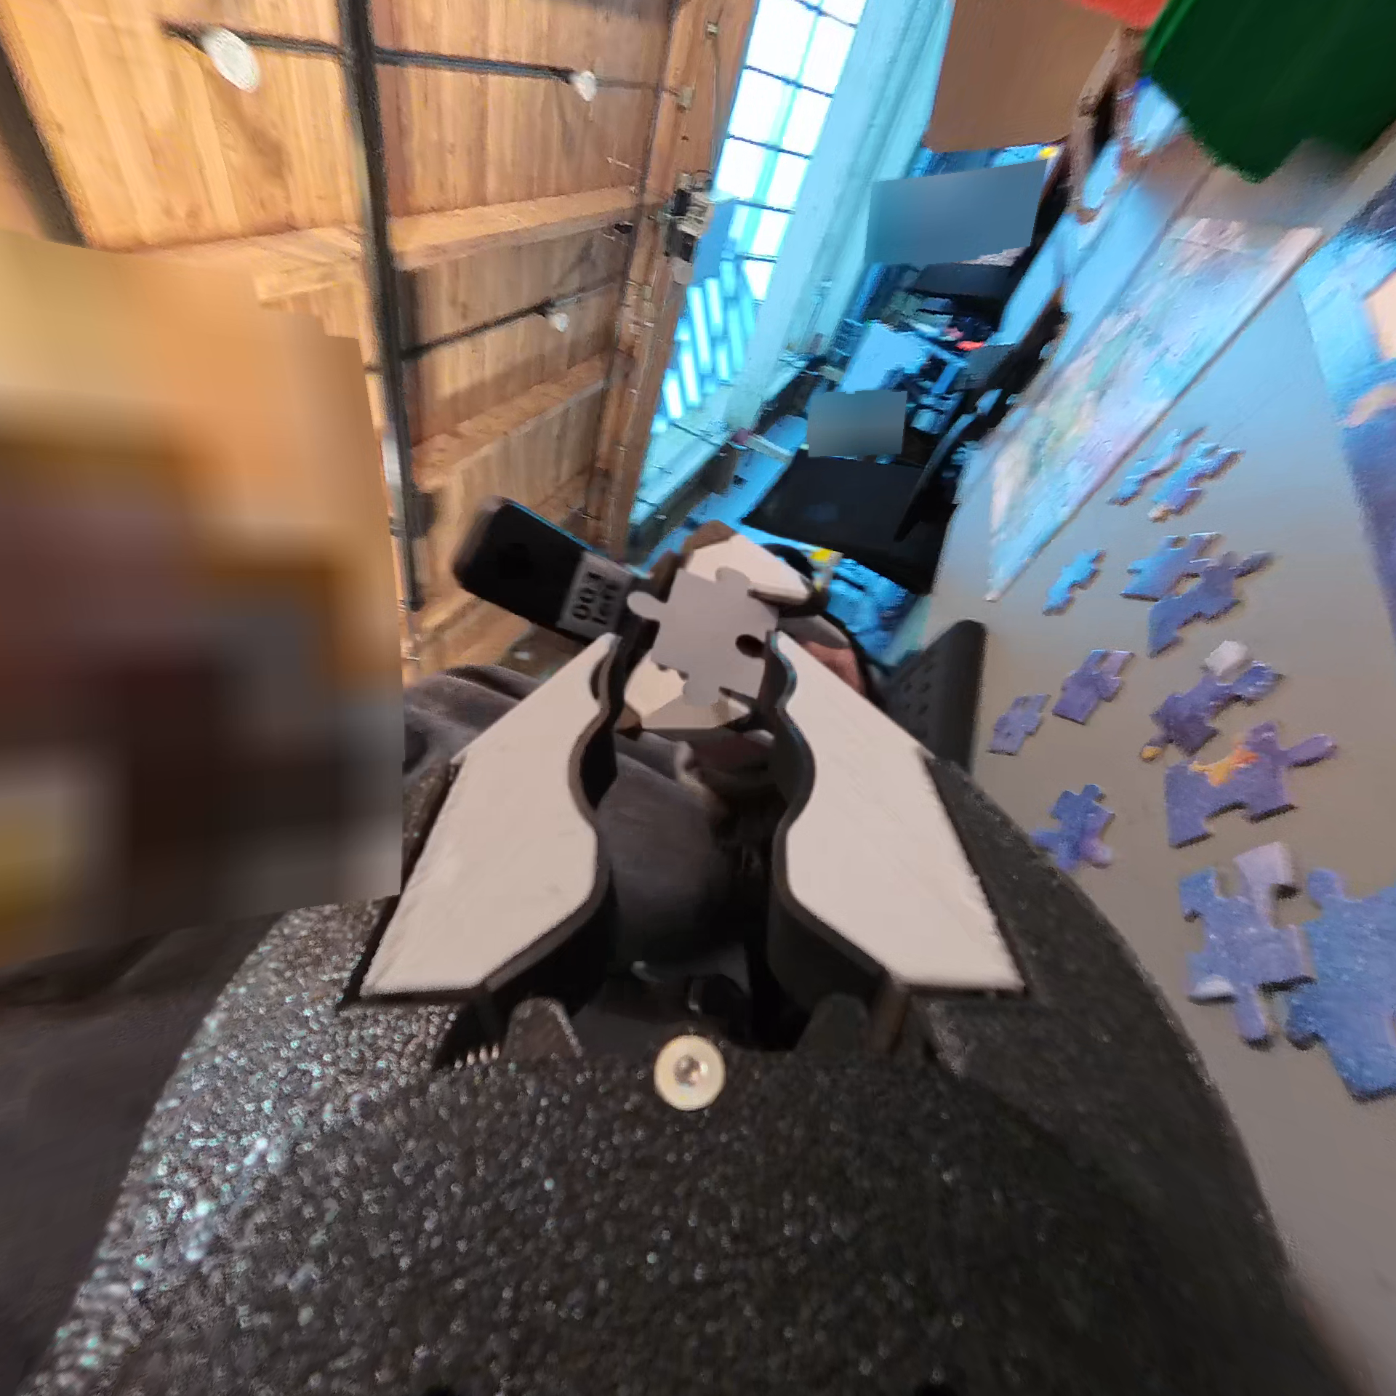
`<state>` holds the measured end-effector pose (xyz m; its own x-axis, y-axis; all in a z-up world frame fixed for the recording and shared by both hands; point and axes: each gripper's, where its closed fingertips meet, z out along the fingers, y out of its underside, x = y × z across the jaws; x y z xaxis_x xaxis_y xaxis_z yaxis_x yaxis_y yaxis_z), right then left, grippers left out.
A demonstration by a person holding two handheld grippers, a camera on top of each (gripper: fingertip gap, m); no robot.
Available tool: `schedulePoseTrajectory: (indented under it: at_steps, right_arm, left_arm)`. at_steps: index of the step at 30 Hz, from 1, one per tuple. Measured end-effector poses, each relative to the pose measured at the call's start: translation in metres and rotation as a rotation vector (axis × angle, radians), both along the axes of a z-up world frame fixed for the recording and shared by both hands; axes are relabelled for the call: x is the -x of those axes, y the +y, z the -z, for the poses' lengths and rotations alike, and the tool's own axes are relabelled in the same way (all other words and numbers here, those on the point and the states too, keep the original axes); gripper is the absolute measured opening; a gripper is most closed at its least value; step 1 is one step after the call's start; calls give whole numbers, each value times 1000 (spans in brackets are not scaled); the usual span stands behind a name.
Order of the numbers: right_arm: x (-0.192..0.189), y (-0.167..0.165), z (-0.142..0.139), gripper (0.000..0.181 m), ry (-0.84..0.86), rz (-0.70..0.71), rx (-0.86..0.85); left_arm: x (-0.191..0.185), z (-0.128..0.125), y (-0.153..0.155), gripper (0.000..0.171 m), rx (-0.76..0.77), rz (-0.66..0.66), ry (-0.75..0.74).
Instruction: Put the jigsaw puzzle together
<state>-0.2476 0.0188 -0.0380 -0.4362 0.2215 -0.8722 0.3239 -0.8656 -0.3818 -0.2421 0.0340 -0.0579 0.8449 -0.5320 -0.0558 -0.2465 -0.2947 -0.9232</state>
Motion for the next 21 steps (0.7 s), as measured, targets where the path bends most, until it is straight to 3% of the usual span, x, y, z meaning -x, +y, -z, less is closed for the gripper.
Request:
schedulePoseTrajectory:
  at_steps: [5,7,10,13,21]
  right_arm:
    - [8,19,37,33,-235,235,-477]
    - [7,20,40,23,-264,260,-602]
    - [8,18,46,21,-300,255,-654]
    - [7,15,47,4,-294,236,-653]
    - [6,17,53,2,-324,221,-613]
  left_arm:
    - [14,26,7,28,68,-50,98]
    - [15,36,7,28,99,-49,123]
    - [12,48,8,28,125,-40,161]
    - [11,53,8,28,125,-32,203]
    - [11,54,6,28,114,-17,227]
